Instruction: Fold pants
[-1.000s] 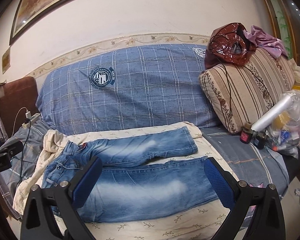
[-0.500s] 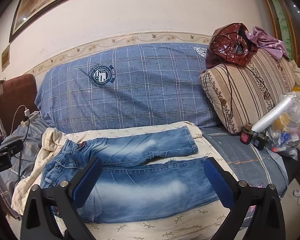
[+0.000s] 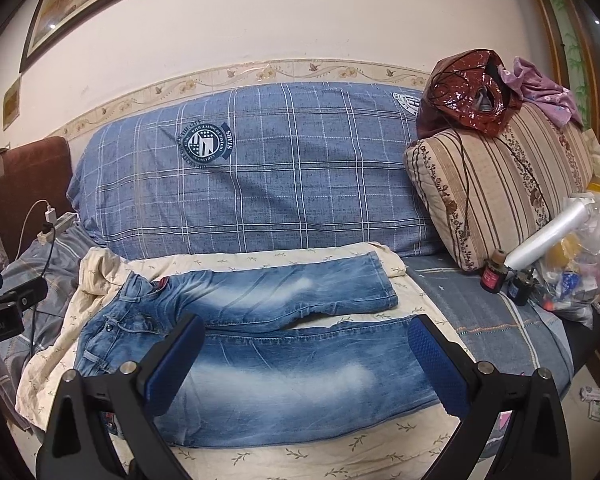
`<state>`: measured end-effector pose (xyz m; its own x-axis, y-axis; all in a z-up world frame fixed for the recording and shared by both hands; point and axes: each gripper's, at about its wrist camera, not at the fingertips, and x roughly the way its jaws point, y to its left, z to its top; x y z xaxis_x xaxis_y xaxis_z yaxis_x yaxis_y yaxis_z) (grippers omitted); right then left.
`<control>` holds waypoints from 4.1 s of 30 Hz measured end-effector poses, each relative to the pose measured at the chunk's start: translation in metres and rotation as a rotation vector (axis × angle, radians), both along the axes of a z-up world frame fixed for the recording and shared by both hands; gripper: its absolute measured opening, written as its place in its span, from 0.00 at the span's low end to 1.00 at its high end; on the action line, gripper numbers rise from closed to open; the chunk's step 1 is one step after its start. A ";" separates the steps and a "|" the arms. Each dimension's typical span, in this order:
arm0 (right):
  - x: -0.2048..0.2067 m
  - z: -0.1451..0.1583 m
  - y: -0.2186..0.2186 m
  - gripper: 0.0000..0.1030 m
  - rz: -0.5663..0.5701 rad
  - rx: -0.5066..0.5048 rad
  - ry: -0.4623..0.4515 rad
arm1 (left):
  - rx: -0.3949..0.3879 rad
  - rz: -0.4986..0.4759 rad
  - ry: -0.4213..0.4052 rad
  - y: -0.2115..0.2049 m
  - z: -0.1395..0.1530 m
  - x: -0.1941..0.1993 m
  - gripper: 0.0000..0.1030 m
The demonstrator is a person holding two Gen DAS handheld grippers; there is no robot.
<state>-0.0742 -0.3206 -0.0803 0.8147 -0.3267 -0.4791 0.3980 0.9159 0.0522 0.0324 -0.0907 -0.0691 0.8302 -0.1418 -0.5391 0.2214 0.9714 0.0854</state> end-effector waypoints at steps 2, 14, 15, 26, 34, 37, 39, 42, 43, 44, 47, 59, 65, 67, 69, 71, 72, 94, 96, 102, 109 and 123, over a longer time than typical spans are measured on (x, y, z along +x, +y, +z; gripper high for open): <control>0.002 -0.001 0.000 1.00 0.001 0.001 0.002 | -0.001 0.003 0.002 0.000 -0.001 0.002 1.00; 0.009 -0.008 -0.002 1.00 0.001 0.007 0.022 | 0.000 0.006 0.018 0.001 -0.009 0.011 1.00; 0.009 -0.009 -0.003 1.00 0.001 0.007 0.023 | 0.001 0.007 0.020 0.001 -0.010 0.012 1.00; 0.022 -0.048 -0.081 1.00 -0.036 -0.025 0.191 | 0.084 0.060 0.147 0.049 -0.058 0.077 1.00; 0.015 -0.139 -0.178 0.79 -0.078 0.185 0.387 | 0.066 0.127 0.371 0.109 -0.133 0.124 1.00; 0.015 -0.157 -0.186 0.69 -0.063 0.253 0.376 | 0.037 0.122 0.414 0.110 -0.150 0.126 1.00; 0.021 -0.167 -0.183 0.60 -0.046 0.235 0.381 | 0.061 0.100 0.425 0.103 -0.161 0.126 1.00; 0.033 -0.185 -0.179 0.57 -0.066 0.196 0.461 | 0.164 0.119 0.533 0.093 -0.188 0.132 1.00; 0.033 -0.184 -0.177 0.57 -0.065 0.178 0.466 | 0.170 0.119 0.560 0.093 -0.193 0.133 1.00; 0.034 -0.180 -0.177 0.57 -0.062 0.161 0.484 | 0.172 0.118 0.563 0.093 -0.192 0.133 1.00; 0.037 -0.157 -0.184 0.57 -0.036 0.197 0.447 | 0.216 0.091 0.479 0.085 -0.160 0.139 1.00; 0.182 -0.101 -0.247 0.76 0.048 0.285 0.291 | 0.033 0.061 0.433 0.032 -0.100 0.294 1.00; 0.259 -0.137 -0.286 0.76 0.007 0.368 0.324 | -0.078 0.081 0.574 0.019 -0.140 0.354 0.69; 0.280 -0.148 -0.292 0.76 0.004 0.383 0.338 | -0.105 0.071 0.611 0.013 -0.149 0.363 0.58; 0.296 -0.158 -0.294 0.71 -0.001 0.390 0.362 | -0.115 0.066 0.645 0.008 -0.160 0.371 0.46; 0.308 -0.171 -0.294 0.44 0.005 0.427 0.410 | -0.161 0.043 0.672 0.006 -0.168 0.375 0.26; 0.313 -0.177 -0.292 0.35 0.009 0.436 0.438 | -0.177 0.035 0.680 0.005 -0.171 0.375 0.25; 0.189 -0.068 -0.251 0.18 0.007 0.341 0.123 | -0.398 -0.170 0.364 0.090 -0.036 0.237 0.17; 0.162 -0.067 -0.246 0.18 0.010 0.348 0.108 | -0.401 -0.181 0.347 0.099 -0.034 0.209 0.17; 0.076 -0.068 -0.227 0.18 0.030 0.357 0.108 | -0.385 -0.198 0.360 0.127 -0.052 0.135 0.17; 0.014 -0.112 -0.206 0.18 0.035 0.387 0.198 | -0.307 -0.207 0.431 0.133 -0.107 0.072 0.17; -0.044 -0.107 -0.231 0.73 0.021 0.470 0.078 | -0.209 -0.177 0.260 0.147 -0.064 0.010 0.33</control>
<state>-0.1184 -0.5517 -0.1878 0.7744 -0.0436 -0.6312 0.3988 0.8081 0.4334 0.0424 0.0564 -0.1331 0.6223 -0.4004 -0.6726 0.3757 0.9066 -0.1922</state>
